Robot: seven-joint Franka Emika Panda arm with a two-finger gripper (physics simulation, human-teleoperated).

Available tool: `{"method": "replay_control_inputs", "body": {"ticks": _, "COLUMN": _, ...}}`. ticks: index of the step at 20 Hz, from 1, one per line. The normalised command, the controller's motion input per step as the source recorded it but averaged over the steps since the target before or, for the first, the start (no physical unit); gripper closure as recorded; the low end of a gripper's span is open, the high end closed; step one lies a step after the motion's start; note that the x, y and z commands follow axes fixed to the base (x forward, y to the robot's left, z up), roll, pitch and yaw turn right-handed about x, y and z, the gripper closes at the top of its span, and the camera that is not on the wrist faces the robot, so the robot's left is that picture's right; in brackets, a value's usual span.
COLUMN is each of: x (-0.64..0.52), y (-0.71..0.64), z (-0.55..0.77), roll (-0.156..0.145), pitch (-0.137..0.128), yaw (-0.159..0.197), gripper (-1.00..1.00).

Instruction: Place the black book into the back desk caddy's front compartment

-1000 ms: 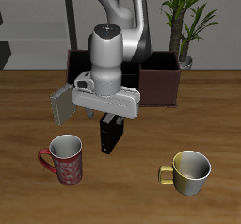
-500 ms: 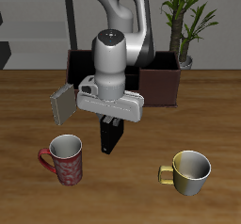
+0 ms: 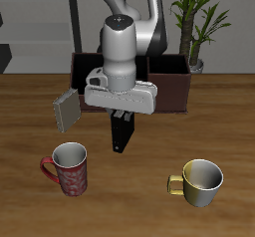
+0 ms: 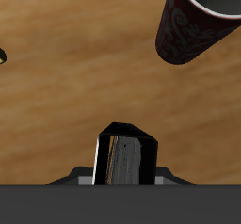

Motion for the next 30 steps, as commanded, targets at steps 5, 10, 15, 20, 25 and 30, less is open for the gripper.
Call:
{"method": "replay_control_inputs", "body": {"ticks": 5, "x": -0.29, "y": 0.17, "z": 0.66, "roll": 0.062, "pitch": -0.027, "yaw": 0.158, "gripper": 1.0}}
{"method": "replay_control_inputs", "body": {"ticks": 10, "x": -0.29, "y": 0.22, "z": 0.71, "roll": 0.043, "pitch": -0.046, "yaw": 0.257, "gripper": 1.0}}
{"method": "replay_control_inputs", "body": {"ticks": 15, "x": -0.36, "y": 0.18, "z": 0.54, "roll": 0.072, "pitch": -0.056, "yaw": 0.212, "gripper": 1.0}}
{"method": "replay_control_inputs", "body": {"ticks": 20, "x": -0.35, "y": 0.01, "z": 0.46, "roll": 0.007, "pitch": -0.049, "yaw": 0.134, "gripper": 1.0}}
{"method": "replay_control_inputs", "body": {"ticks": 25, "x": -0.32, "y": 0.01, "z": 0.31, "roll": 0.007, "pitch": -0.041, "yaw": 0.084, "gripper": 1.0}}
{"method": "replay_control_inputs", "body": {"ticks": 30, "x": -0.24, "y": 0.06, "z": 0.18, "roll": 0.014, "pitch": -0.023, "yaw": 0.129, "gripper": 1.0}}
